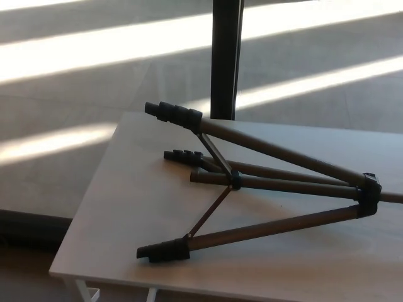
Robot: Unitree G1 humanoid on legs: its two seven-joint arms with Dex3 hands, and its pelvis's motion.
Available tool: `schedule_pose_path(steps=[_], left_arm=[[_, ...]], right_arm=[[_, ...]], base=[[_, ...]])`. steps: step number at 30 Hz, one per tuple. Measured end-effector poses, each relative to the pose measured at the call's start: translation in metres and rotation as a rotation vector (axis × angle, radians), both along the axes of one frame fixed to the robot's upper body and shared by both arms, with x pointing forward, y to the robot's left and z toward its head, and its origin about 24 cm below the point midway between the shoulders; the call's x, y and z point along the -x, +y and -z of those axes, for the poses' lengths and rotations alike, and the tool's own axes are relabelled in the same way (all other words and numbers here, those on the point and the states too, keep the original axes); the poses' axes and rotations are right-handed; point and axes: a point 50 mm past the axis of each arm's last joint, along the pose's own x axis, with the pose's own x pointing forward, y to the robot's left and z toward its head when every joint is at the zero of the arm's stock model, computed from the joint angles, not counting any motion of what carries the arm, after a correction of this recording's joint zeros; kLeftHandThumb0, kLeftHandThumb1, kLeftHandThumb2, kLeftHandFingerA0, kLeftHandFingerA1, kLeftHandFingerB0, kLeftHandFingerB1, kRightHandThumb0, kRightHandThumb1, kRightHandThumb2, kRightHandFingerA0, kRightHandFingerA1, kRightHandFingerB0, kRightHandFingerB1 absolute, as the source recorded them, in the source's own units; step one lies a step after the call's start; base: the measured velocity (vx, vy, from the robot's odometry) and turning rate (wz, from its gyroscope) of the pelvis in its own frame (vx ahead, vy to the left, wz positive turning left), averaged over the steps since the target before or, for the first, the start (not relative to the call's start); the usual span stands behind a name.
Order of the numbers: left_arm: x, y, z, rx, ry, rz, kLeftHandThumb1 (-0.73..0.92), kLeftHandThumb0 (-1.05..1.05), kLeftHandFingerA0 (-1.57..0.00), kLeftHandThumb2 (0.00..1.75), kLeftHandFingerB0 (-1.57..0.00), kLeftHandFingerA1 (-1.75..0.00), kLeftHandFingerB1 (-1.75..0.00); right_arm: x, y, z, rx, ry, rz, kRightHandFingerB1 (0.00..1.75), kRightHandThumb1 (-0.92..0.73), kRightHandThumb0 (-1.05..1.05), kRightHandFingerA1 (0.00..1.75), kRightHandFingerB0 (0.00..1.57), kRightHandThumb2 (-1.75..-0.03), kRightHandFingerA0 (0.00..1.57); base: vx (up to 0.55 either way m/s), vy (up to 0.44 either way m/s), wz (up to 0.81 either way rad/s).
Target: Use both hands of the robot to pick up the tripod lying in the middle of the desk and make it stand upright on the desk
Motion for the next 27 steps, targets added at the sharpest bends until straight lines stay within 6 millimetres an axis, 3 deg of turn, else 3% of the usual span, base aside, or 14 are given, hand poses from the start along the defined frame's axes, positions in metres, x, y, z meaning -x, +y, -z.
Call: schedule_pose_path(steps=[3, 4, 5, 8, 9, 10, 11, 12, 13, 14, 15, 16, 21, 27], left_arm=[[0.003, 0.005, -0.004, -0.001, -0.032, -0.050, 0.35, -0.89, -0.89, 0.87, -0.79, -0.69, -0.67], [0.003, 0.005, -0.004, 0.000, -0.041, -0.059, 0.35, -0.83, -0.89, 0.89, -0.84, -0.64, -0.68], [0.002, 0.006, -0.005, 0.000, -0.057, -0.069, 0.35, -0.91, -0.91, 0.90, -0.74, -0.66, -0.63], [-0.007, 0.010, -0.008, -0.008, -0.122, -0.082, 0.32, -1.01, -0.94, 0.87, -0.77, -0.61, -0.60], [-0.011, 0.011, -0.009, -0.012, -0.145, -0.082, 0.49, -0.85, -0.94, 0.55, -0.83, -0.57, -0.57], [-0.017, 0.013, -0.012, -0.017, -0.176, -0.083, 0.33, -0.95, -0.92, 0.88, -0.70, -0.65, -0.60], [-0.024, 0.016, -0.014, -0.022, -0.216, -0.086, 0.33, -0.87, -0.88, 0.90, -0.63, -0.69, -0.59], [-0.031, 0.018, -0.017, -0.026, -0.256, -0.088, 0.33, -0.87, -0.88, 0.90, -0.63, -0.69, -0.59], [-0.039, 0.020, -0.021, -0.033, -0.303, -0.089, 0.51, -0.85, -0.77, 0.55, -0.74, -0.61, -0.55], [-0.047, 0.023, -0.025, -0.039, -0.349, -0.088, 0.51, -0.85, -0.77, 0.55, -0.74, -0.61, -0.55], [-0.055, 0.025, -0.028, -0.043, -0.390, -0.088, 0.56, -0.88, -0.69, 0.57, -0.71, -0.60, -0.49], [-0.062, 0.026, -0.032, -0.050, -0.429, -0.081, 0.38, -0.90, -0.65, 0.88, -0.66, -0.64, -0.55], [-0.107, 0.033, -0.060, -0.087, -0.653, -0.019, 0.63, -0.80, -0.55, 0.60, -0.54, -0.45, -0.39], [-0.154, 0.032, -0.104, -0.146, -0.881, 0.107, 0.67, -0.76, -0.65, 0.61, -0.59, -0.50, -0.43]], right_arm=[[0.002, -0.008, -0.009, 0.000, -0.068, 0.051, 0.40, -0.61, -0.62, 0.80, 0.45, -0.59, 0.55], [0.002, -0.010, -0.011, -0.002, -0.085, 0.063, 0.50, -0.49, -0.67, 0.77, 0.29, -0.90, 0.53], [0.002, -0.012, -0.014, -0.005, -0.108, 0.079, 0.49, -0.50, -0.73, 0.74, 0.25, -0.91, 0.48], [-0.001, -0.017, -0.025, -0.006, -0.179, 0.105, 0.49, -0.55, -0.80, 0.77, 0.27, -0.91, 0.52], [-0.003, -0.019, -0.029, -0.006, -0.200, 0.108, 0.37, -0.66, -0.73, 0.80, 0.29, -0.60, 0.50], [-0.004, -0.020, -0.033, -0.006, -0.225, 0.112, 0.35, -0.67, -0.81, 0.70, 0.27, -0.60, 0.43], [-0.007, -0.021, -0.038, -0.006, -0.252, 0.110, 0.44, -0.56, -0.86, 0.65, 0.14, -0.94, 0.34], [-0.008, -0.022, -0.042, -0.004, -0.271, 0.105, 0.44, -0.56, -0.86, 0.65, 0.14, -0.94, 0.34], [-0.012, -0.022, -0.048, -0.003, -0.296, 0.097, 0.44, -0.53, -0.84, 0.66, 0.10, -0.93, 0.33], [-0.015, -0.022, -0.052, -0.004, -0.321, 0.090, 0.44, -0.53, -0.84, 0.66, 0.10, -0.93, 0.33], [-0.017, -0.022, -0.056, -0.004, -0.341, 0.083, 0.35, -0.72, -0.90, 0.57, 0.16, -0.61, 0.33], [-0.020, -0.022, -0.061, -0.001, -0.360, 0.073, 0.37, -0.73, -0.90, 0.57, 0.19, -0.62, 0.32], [-0.036, -0.015, -0.087, 0.008, -0.470, -0.013, 0.36, -0.76, -0.84, 0.55, 0.49, -0.63, 0.62], [-0.053, -0.002, -0.114, 0.025, -0.590, -0.117, 0.43, -0.77, -0.78, 0.59, 0.65, -0.64, 0.80]], base=[[0.00, 0.000, 0.00], [0.00, 0.000, 0.00], [0.00, 0.000, 0.00], [0.00, 0.000, 0.00], [0.00, 0.000, 0.00], [0.00, 0.000, 0.00], [0.00, 0.000, 0.00], [0.00, 0.000, 0.00], [0.00, 0.000, 0.00], [0.00, 0.000, 0.00], [0.00, 0.000, 0.00], [0.00, 0.000, 0.00], [0.00, 0.000, 0.00], [0.00, 0.000, 0.00]])
